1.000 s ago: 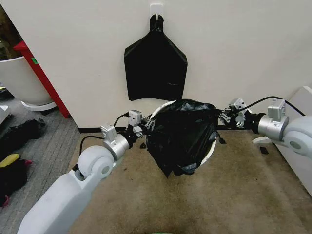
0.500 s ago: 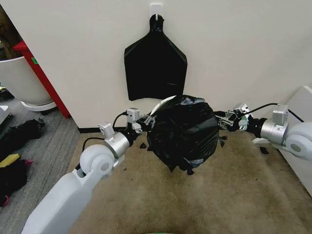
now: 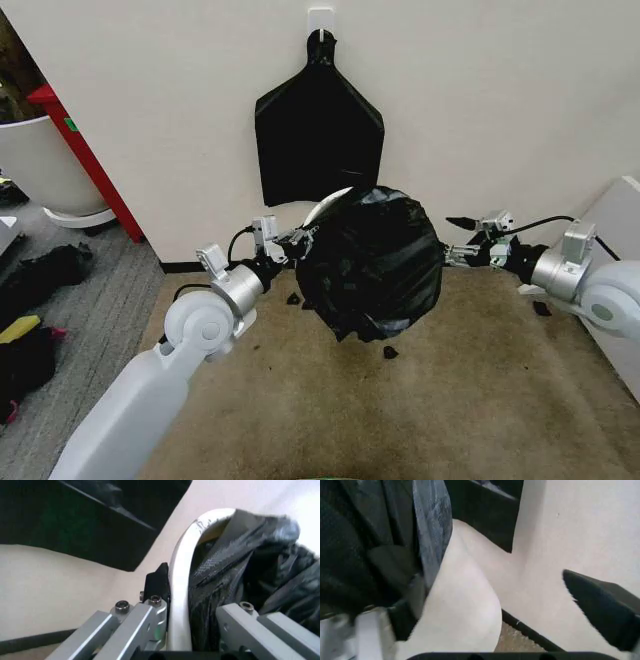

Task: Place the garbage bag over the trash bin.

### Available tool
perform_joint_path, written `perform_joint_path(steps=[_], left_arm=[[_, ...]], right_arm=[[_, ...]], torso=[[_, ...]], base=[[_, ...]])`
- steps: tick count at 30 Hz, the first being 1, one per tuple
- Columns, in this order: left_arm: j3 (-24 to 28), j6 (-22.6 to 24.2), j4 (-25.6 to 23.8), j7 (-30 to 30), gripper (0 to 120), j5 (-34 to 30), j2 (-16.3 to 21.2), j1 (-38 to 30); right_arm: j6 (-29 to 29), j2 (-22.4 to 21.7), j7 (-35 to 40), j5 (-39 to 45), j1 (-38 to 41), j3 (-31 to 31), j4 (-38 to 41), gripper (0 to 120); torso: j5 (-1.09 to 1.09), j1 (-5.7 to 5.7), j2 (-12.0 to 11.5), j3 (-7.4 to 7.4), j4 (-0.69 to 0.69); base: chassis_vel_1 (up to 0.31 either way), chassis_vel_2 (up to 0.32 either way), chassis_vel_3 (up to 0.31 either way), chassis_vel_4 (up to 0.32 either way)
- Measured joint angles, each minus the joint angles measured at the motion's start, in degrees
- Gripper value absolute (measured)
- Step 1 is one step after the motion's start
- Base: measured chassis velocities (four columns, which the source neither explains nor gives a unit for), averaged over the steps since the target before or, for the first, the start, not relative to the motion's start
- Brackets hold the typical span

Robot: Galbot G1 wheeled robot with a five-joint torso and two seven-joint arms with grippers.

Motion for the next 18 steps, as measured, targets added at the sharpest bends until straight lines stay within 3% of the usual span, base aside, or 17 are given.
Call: perform_joint_path(steps=[5,9,18], left_arm=[[1.37,-0.30,2.69,4.89,4,13.82,0.68,0.60],[1.81,-0.76,3.76,6.27,4,18.50,0.73,1.03],[1.07,-1.14,4.38,5.29,4,16.04,0.95,1.25]], right_arm=[[-2.17,-0.51,1.05,-1.95,0.86,0.63,1.65,100],[-3.26,-0.68,2.44,-2.08,1.85,0.70,2.04,100],[-2.07,-1.85,-1.33,-0.98,1.01,1.44,0.19,100]], torso=[[0.00,0.00,0.00,0.00,0.00],[-0.01,0.00,0.00,0.00,0.00],[0.01,0.00,0.00,0.00,0.00]], base=[[0.000,0.000,0.000,0.000],[0.000,0.000,0.000,0.000],[0.000,0.000,0.000,0.000]])
